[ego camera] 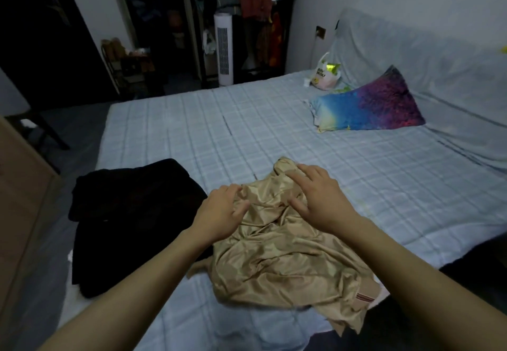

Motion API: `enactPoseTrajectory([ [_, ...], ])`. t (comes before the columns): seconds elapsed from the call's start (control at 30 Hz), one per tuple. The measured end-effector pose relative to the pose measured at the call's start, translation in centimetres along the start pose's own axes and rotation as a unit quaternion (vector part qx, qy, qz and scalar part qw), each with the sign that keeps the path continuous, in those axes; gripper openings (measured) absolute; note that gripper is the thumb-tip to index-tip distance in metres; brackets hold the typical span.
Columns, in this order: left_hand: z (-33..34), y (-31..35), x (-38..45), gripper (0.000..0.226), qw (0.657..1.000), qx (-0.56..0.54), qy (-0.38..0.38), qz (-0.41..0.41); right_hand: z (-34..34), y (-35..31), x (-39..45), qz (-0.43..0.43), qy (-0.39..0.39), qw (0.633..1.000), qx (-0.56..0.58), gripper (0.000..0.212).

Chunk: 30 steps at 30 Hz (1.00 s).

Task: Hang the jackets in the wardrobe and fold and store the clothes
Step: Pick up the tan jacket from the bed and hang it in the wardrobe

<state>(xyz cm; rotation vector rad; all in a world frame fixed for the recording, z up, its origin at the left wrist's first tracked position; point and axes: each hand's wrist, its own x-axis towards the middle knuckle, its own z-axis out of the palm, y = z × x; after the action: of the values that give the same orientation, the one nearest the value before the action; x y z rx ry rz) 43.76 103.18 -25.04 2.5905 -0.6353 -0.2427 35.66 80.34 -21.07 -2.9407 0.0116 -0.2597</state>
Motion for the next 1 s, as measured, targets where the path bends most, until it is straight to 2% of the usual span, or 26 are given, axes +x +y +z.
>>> enactPoseTrajectory([
  [0.17, 0.4, -2.2, 3.4, 0.055, 0.998, -0.049, 0.035, -0.026, 2.1, 0.0, 6.1, -0.042, -0.049, 0.998, -0.002, 0.057],
  [0.47, 1.0, -5.9, 5.2, 0.051, 0.979, -0.052, 0.093, -0.174, 7.7, 2.4, 13.9, -0.145, -0.118, 0.981, 0.058, 0.057],
  [0.8, 4.9, -0.7, 4.1, 0.054, 0.924, -0.047, 0.164, -0.342, 11.3, 8.3, 19.5, -0.261, -0.203, 0.936, 0.118, 0.055],
  [1.0, 8.1, -0.5, 1.0, 0.055, 0.885, -0.071, 0.194, -0.418, 14.2, 7.7, 22.2, -0.348, -0.249, 0.901, 0.075, 0.056],
])
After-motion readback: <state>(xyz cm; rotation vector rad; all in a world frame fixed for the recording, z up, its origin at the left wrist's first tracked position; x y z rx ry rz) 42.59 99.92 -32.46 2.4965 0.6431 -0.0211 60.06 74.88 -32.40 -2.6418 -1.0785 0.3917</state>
